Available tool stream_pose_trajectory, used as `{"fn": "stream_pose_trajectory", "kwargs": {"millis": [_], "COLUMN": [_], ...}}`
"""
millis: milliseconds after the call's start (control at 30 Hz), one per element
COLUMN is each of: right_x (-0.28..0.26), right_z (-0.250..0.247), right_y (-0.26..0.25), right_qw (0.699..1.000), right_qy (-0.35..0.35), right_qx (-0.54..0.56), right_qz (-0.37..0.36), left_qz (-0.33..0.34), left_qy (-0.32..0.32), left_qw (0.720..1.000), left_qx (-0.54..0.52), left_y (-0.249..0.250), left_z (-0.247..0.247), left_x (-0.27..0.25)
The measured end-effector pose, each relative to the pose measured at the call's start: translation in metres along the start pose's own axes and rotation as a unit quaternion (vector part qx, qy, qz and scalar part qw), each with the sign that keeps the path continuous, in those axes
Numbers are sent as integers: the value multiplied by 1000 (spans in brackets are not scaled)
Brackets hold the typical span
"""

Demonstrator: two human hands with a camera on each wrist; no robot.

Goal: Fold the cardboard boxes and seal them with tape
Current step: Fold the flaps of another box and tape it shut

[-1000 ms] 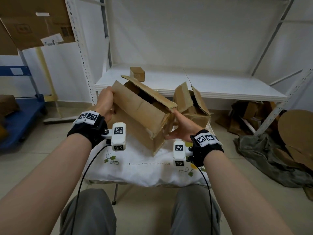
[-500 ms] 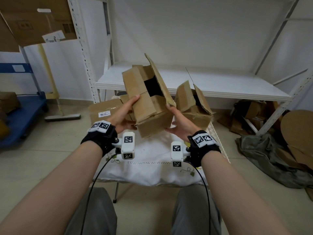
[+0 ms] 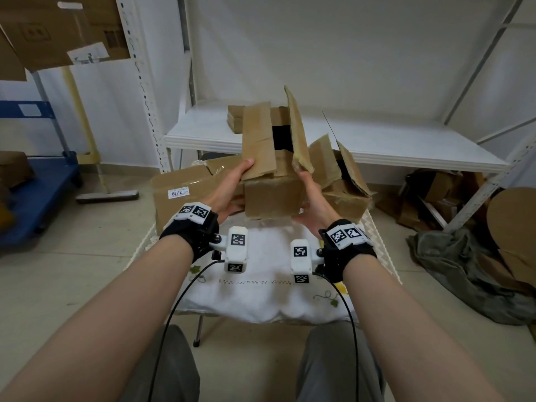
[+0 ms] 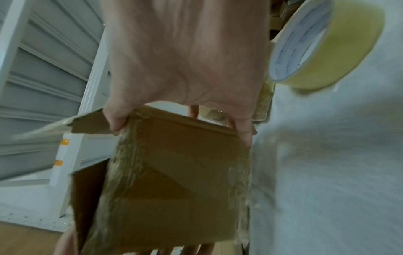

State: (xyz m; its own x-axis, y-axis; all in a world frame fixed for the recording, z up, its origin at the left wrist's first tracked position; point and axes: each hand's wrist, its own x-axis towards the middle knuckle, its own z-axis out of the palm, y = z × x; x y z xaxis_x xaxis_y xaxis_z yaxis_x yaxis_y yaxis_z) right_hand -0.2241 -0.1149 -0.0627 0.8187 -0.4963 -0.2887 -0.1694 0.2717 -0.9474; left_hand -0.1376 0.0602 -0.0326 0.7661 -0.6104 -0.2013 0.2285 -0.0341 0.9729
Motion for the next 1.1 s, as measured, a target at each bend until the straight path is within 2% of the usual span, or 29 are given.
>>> {"fn": "stream_pose_trajectory", "kwargs": {"millis": [167, 333, 567, 733, 900, 967, 1100], "right_x": [15, 23, 29, 26, 27, 22, 10], "right_z": [-3, -5, -8, -11, -8, -5, 6], "right_y": [-11, -10, 2, 2, 0, 0, 3], "right_qw": [999, 1000, 997, 994, 983, 983, 987], "right_qy": [7, 9, 73, 97, 167, 152, 66], "right_qx": [27, -24, -4, -47, -64, -70, -85], "right_qz": [-24, 16, 10, 12, 49, 81, 122], "left_qz": [26, 24, 12, -6, -3, -12, -35], "left_qy": [-6, -34, -100, -71, -54, -33, 52], "left_qw": [998, 997, 994, 994, 994, 994, 993], "left_qx": [56, 69, 47, 79, 98, 101, 102], "left_y": [7, 0, -30, -28, -31, -33, -36], "left_z": [9, 14, 3, -2, -7, -16, -40], "left_x": [17, 30, 38, 34, 30, 33, 41]}}
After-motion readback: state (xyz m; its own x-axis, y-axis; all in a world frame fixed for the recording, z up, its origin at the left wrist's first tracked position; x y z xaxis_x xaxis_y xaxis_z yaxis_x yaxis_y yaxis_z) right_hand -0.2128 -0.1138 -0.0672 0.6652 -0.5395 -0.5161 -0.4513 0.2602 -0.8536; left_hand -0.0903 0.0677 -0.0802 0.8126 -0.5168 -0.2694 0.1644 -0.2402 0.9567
